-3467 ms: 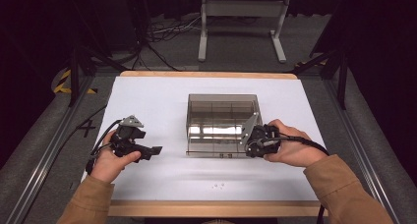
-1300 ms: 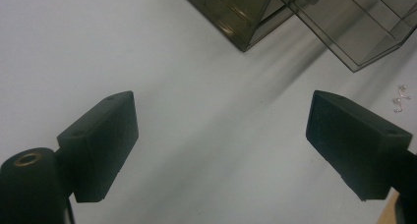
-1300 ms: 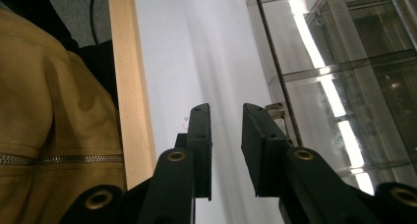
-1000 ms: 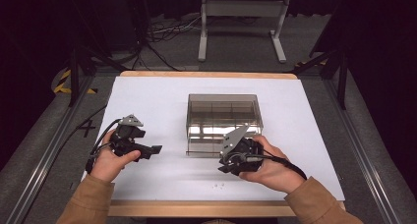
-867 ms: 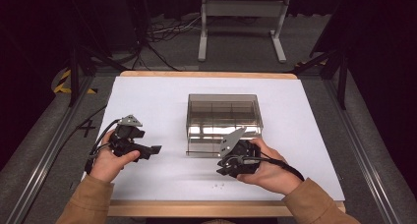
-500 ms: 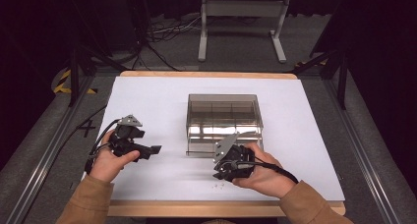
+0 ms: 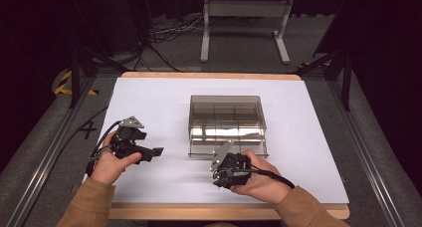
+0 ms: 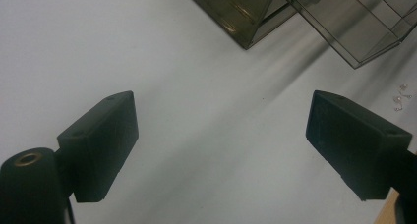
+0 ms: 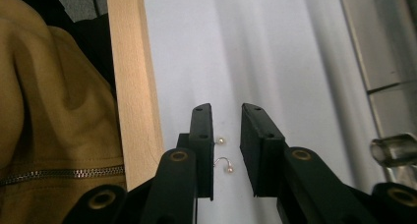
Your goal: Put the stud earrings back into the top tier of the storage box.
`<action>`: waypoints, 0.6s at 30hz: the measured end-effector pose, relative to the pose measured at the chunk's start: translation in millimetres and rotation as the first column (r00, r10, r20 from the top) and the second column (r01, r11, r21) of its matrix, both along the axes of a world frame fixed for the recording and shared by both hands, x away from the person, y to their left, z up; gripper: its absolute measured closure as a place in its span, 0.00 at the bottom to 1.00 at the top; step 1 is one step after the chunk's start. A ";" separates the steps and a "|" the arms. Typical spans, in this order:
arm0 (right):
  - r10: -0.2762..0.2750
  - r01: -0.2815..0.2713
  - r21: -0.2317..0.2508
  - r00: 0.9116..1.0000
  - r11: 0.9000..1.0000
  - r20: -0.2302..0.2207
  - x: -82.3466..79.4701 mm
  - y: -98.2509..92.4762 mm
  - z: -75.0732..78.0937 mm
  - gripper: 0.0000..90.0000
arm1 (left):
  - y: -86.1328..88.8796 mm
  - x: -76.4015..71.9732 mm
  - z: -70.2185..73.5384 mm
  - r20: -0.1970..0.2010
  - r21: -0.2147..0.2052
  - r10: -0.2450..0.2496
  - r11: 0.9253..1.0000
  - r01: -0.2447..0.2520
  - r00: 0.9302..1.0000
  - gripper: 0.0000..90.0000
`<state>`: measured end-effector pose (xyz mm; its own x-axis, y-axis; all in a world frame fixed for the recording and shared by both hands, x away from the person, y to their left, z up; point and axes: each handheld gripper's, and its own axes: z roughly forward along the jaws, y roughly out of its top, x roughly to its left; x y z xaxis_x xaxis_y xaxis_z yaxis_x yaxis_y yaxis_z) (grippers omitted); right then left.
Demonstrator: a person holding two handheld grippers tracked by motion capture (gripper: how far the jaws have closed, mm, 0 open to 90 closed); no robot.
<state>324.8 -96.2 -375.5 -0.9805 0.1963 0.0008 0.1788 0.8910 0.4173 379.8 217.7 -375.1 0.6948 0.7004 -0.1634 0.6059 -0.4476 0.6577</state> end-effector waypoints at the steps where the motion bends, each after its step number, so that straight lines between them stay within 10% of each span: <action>1: 0.004 -0.004 0.000 1.000 1.000 0.005 0.5 0.7 -2.2 0.84 | -0.1 -0.2 0.0 -0.003 -0.002 0.001 1.000 -0.001 1.000 0.14; 18: -0.008 0.005 -0.069 0.999 0.998 -0.049 6.0 7.2 -30.6 0.85 | 0.1 -0.2 0.4 0.001 -0.003 0.000 1.000 0.000 1.000 0.14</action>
